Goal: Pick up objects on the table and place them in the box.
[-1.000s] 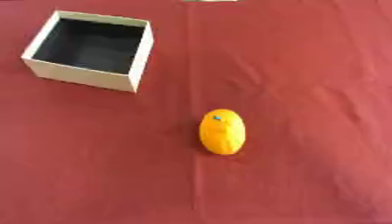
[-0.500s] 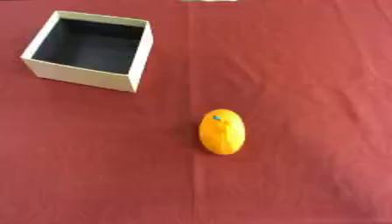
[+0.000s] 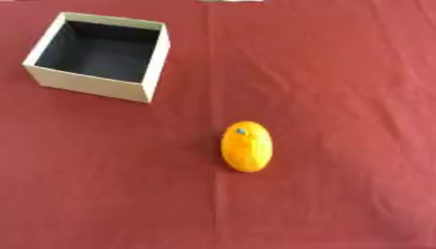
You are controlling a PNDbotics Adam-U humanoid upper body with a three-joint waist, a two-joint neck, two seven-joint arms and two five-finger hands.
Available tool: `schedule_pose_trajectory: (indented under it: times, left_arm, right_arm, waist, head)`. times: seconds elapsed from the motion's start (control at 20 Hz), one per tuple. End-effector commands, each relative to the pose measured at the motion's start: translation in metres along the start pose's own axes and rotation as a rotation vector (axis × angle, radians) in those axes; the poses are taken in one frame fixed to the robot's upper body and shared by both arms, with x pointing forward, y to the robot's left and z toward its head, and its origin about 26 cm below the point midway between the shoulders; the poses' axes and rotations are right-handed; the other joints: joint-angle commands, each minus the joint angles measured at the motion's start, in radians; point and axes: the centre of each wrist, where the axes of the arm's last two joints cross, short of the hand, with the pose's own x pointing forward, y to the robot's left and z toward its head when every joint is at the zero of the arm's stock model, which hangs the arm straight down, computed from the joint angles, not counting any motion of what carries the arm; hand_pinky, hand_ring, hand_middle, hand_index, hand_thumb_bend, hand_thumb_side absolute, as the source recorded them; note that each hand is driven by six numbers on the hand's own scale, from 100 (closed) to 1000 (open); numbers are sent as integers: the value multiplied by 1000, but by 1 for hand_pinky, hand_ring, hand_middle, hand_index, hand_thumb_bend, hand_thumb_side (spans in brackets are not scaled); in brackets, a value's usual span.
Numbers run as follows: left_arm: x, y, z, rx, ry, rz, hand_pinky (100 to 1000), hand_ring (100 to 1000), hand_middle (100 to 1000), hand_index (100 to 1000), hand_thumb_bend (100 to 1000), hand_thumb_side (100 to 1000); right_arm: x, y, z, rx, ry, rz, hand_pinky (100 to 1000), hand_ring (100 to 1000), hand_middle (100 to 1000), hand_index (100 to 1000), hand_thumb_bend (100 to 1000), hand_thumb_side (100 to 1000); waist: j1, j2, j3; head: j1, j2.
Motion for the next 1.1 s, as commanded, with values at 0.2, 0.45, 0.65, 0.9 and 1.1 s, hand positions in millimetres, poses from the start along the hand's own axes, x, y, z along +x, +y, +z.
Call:
schedule_pose_trajectory:
  times: [0.2, 0.45, 0.65, 0.9, 1.1]
  left_arm:
    - [4, 7, -10, 9, -45, -16, 576, 695, 641, 730, 579, 833]
    - [4, 7, -10, 7, -46, -16, 576, 695, 641, 730, 578, 833]
    - [4, 7, -9, 1, -44, -17, 576, 695, 640, 730, 577, 834]
    - [4, 7, -8, -7, -44, -18, 576, 695, 640, 730, 576, 835]
    - [4, 6, -8, -12, -44, -17, 576, 695, 640, 730, 576, 834]
  right_arm:
    - [5, -10, -5, 1, -34, 38, 917, 882, 840, 917, 100, 815]
    - [6, -11, -7, 27, -22, 64, 909, 891, 851, 917, 115, 843]
    - [10, -13, -13, 88, -14, 139, 900, 900, 860, 909, 125, 863]
    - [20, -10, -24, 222, -7, 236, 894, 913, 881, 903, 113, 894]
    - [27, -5, -29, 333, -41, 266, 892, 917, 888, 902, 104, 910]
  waist:
    - [-1, -22, 0]
    - [-1, -22, -1]
    - [-2, -23, -1]
    - [-4, -25, 2]
    - [-5, -27, 4]
  head:
    - [-4, 7]
    - [-4, 9]
    - [-5, 13]
    - [-13, 11]
    - [-17, 10]
